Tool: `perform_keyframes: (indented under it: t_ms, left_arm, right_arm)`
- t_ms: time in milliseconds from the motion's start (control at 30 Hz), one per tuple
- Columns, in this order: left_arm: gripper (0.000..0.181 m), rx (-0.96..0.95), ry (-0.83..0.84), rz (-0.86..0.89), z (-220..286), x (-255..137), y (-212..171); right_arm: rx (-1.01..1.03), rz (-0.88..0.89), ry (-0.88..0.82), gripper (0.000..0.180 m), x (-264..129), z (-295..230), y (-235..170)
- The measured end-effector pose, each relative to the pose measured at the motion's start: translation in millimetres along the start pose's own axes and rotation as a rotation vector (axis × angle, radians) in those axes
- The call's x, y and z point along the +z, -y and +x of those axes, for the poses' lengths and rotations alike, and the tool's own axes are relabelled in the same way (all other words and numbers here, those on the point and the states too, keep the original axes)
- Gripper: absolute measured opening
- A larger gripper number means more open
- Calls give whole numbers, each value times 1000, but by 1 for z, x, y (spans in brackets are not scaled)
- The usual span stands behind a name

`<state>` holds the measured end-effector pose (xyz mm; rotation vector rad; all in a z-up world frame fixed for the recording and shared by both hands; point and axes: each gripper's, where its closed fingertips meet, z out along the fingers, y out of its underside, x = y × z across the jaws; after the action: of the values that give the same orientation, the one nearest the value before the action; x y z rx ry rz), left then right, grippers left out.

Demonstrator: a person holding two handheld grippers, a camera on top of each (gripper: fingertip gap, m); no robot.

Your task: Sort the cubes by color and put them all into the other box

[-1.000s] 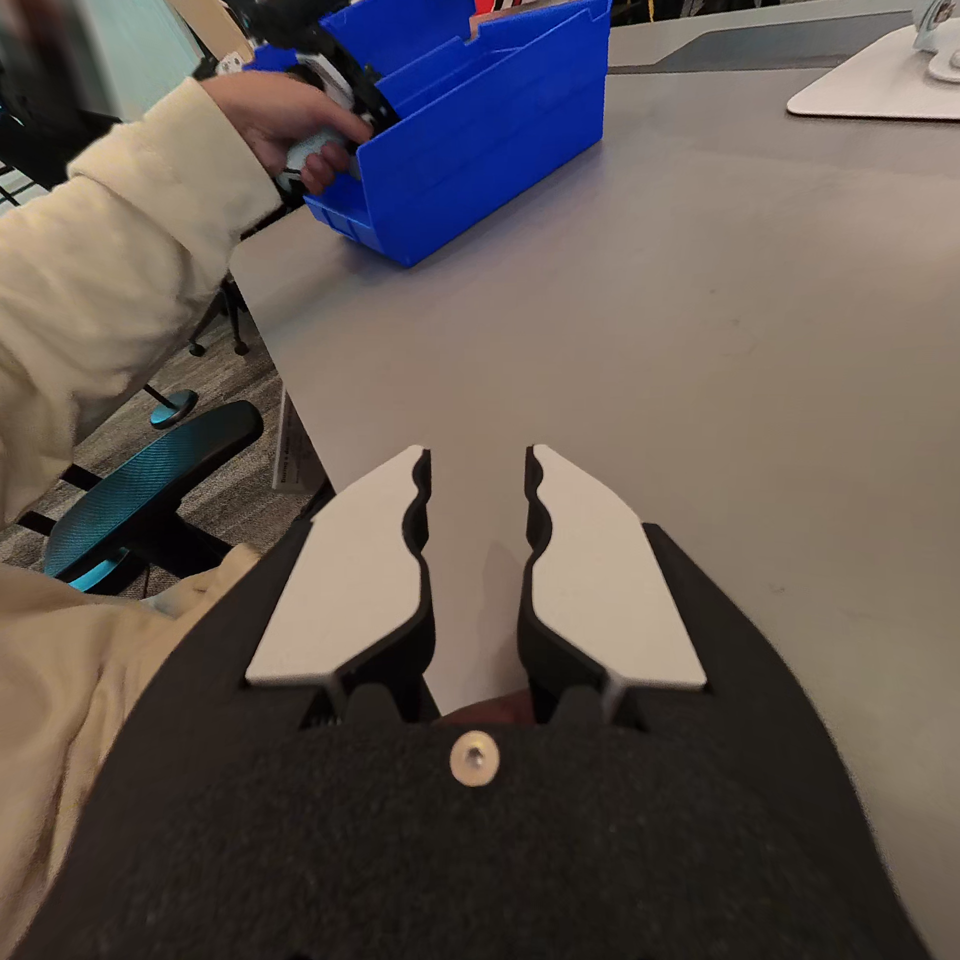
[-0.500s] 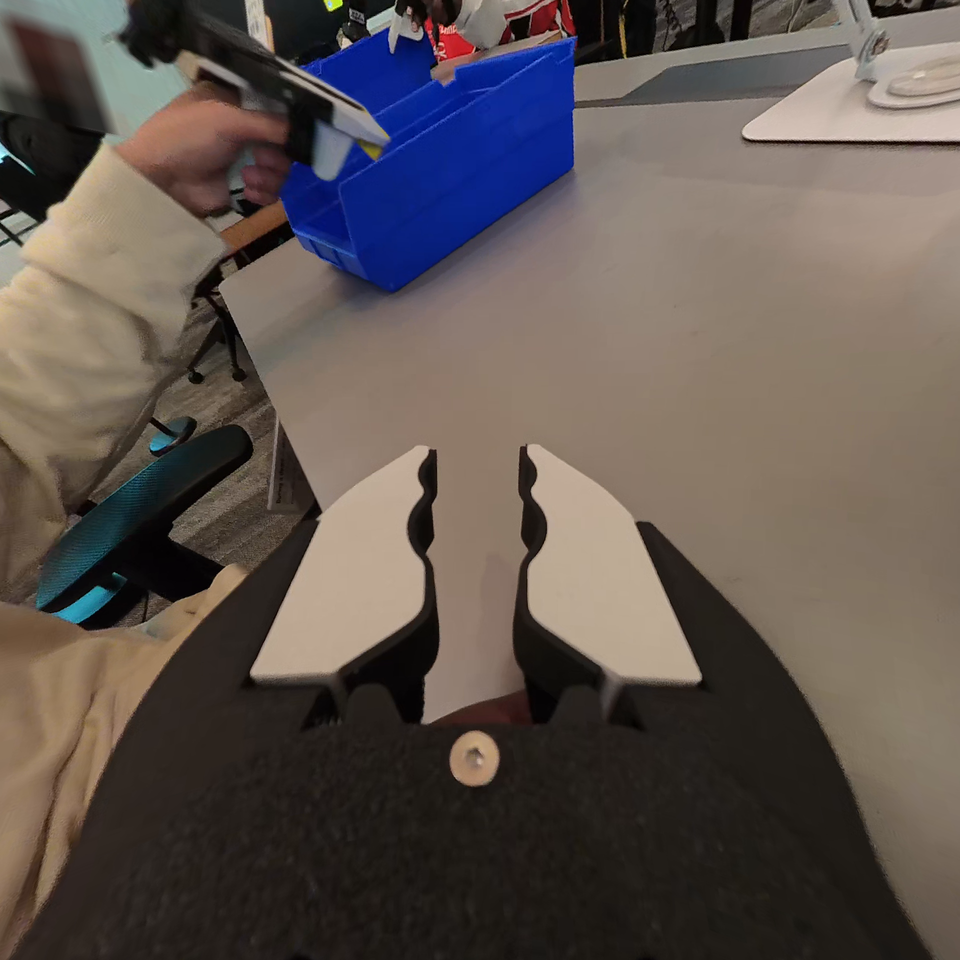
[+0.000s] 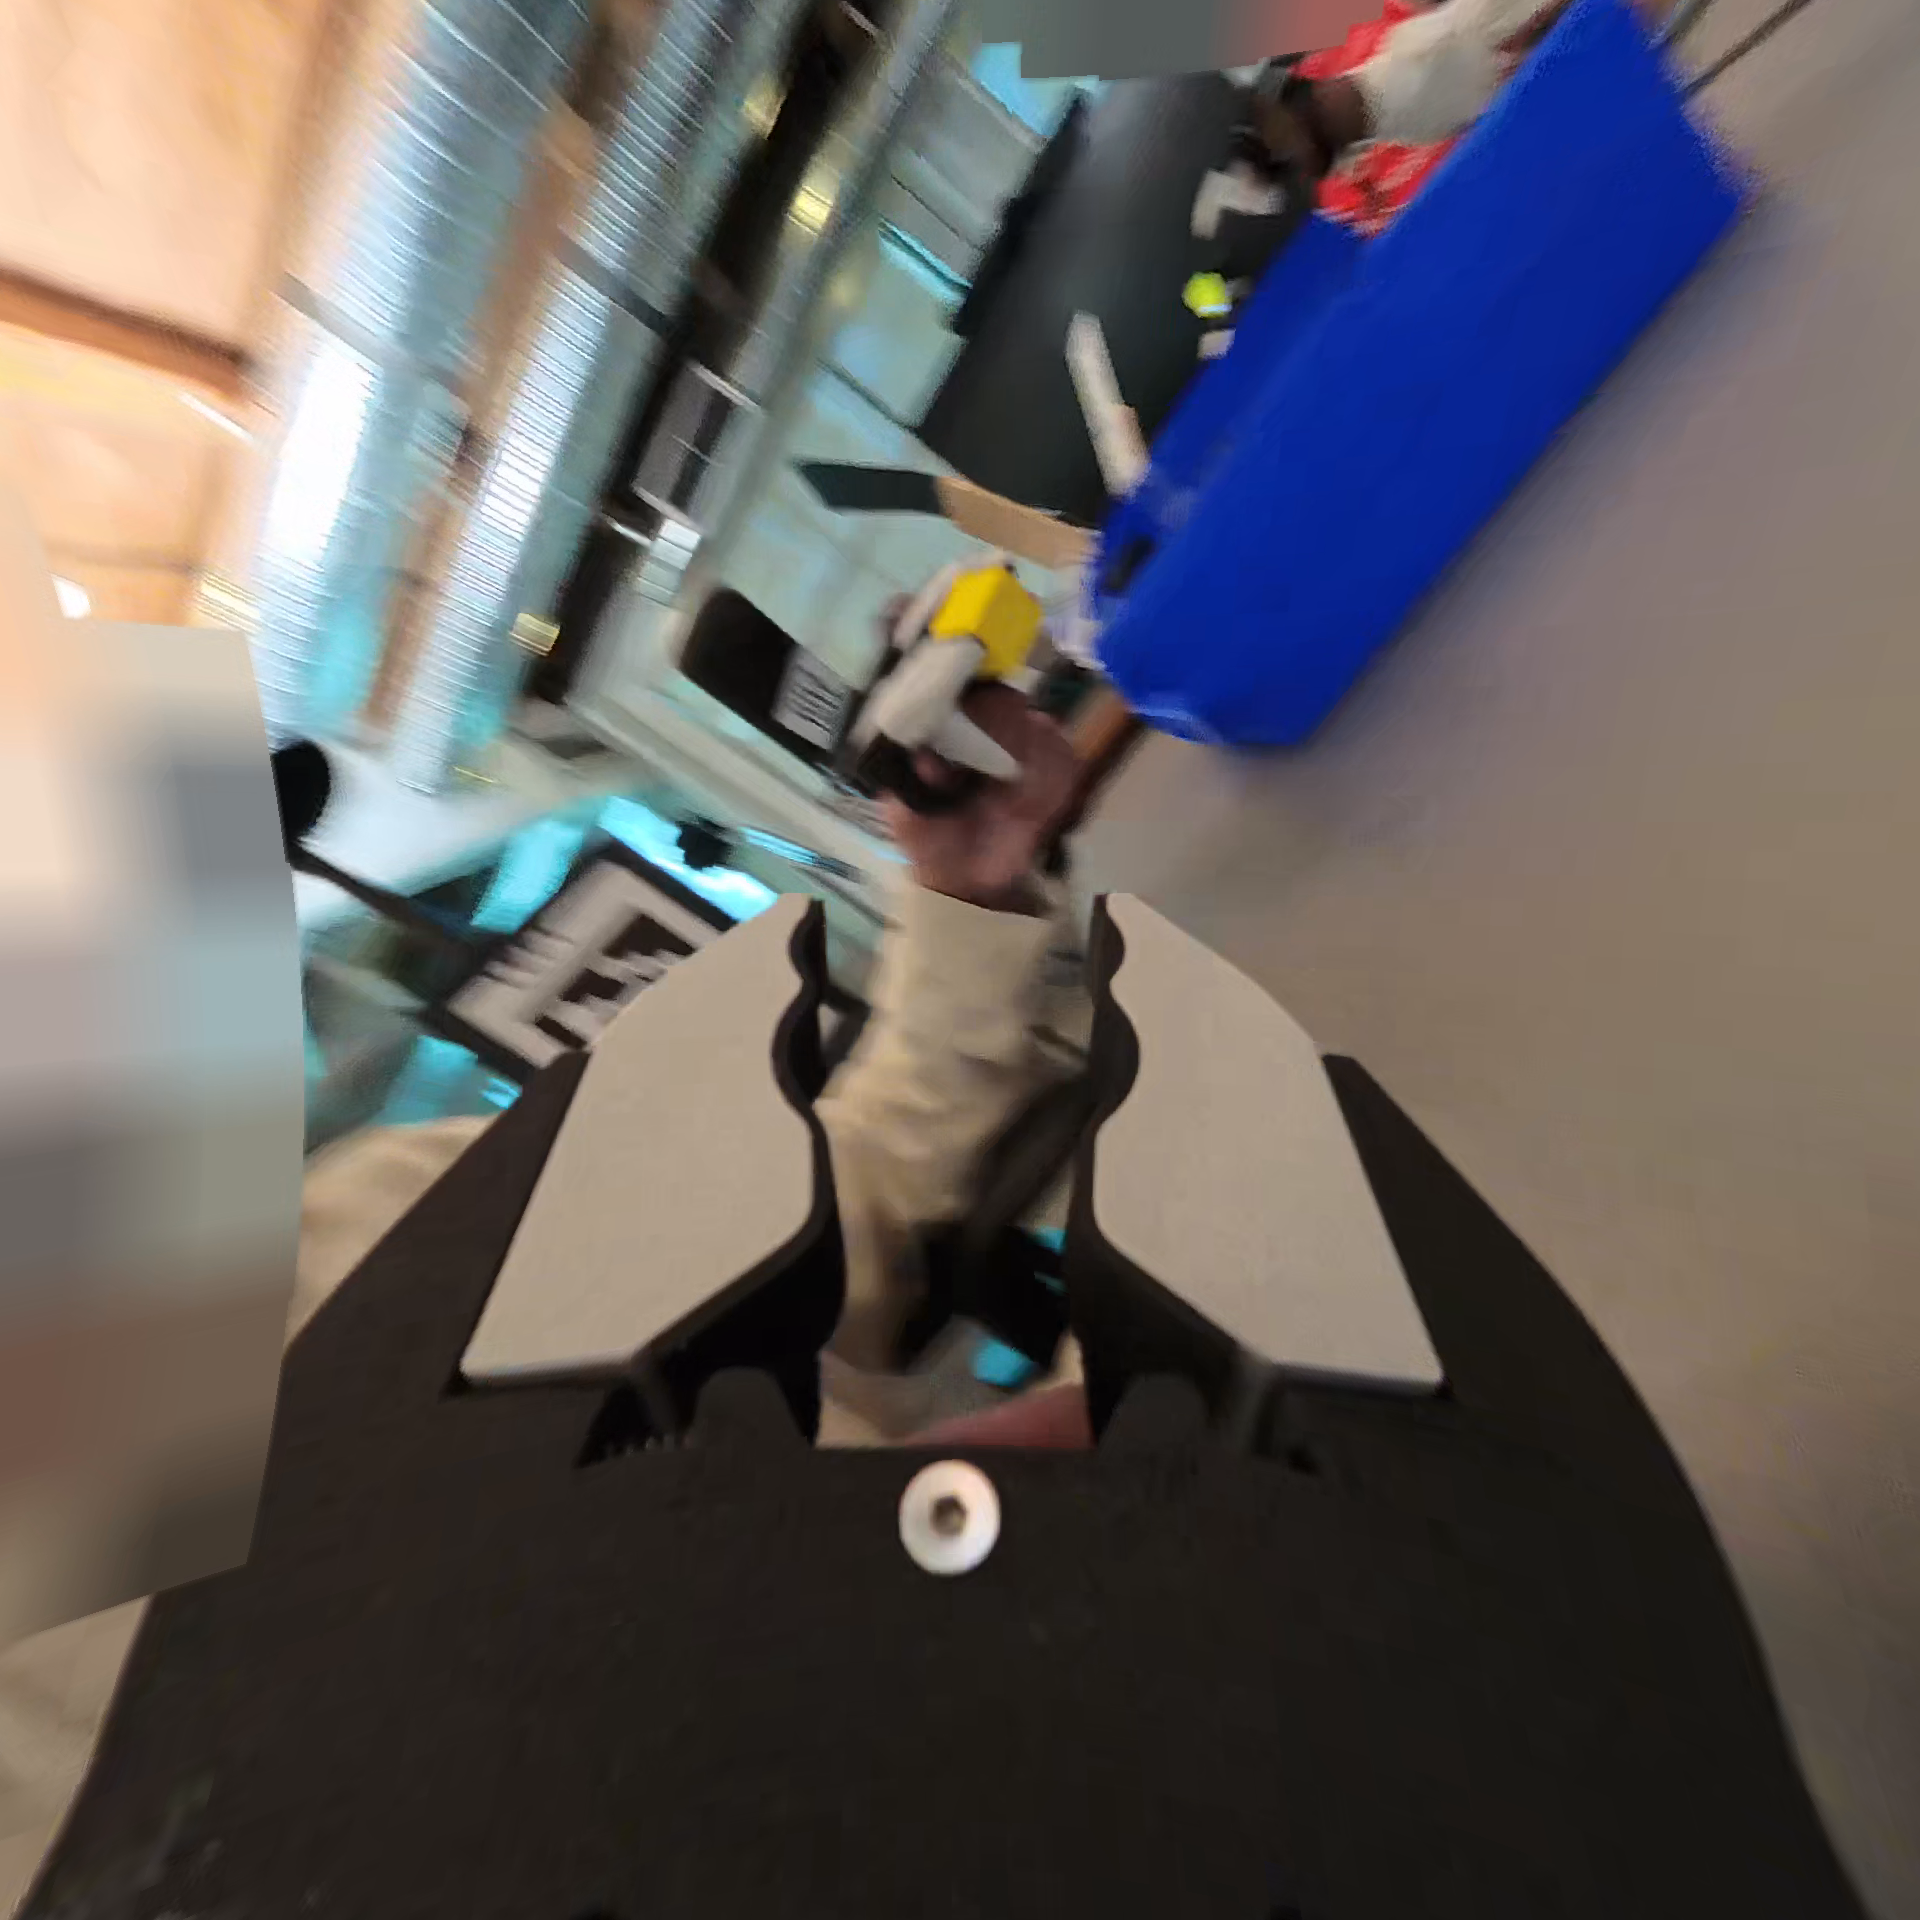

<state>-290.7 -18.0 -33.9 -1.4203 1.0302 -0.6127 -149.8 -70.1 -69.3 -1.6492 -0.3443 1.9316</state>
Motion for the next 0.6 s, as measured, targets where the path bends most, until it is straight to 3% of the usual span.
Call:
perform_keyframes:
  t_ms: [100, 233, 333, 400, 500, 600]
  left_arm:
    - [29, 154, -141, 92, 43, 34, 28]
    - [29, 294, -274, 70, 83, 73, 33]
    - [29, 324, -335, 43, 100, 91, 26]
    - [29, 322, -348, 25, 107, 99, 19]
    - [30, 269, -317, -36, 109, 103, 6]
    - [45, 179, -227, -34, 101, 90, 4]
  right_arm:
    - [233, -14, 235, 57, 27, -17, 8]
    - [275, -45, 308, 63, 50, -21, 5]
    - [274, -10, 314, 56, 46, -20, 10]
    - [256, -28, 323, 29, 39, -18, 8]
    - [216, -31, 248, 28, 29, -7, 4]
    - [138, 28, 176, 28, 8, -5, 12]
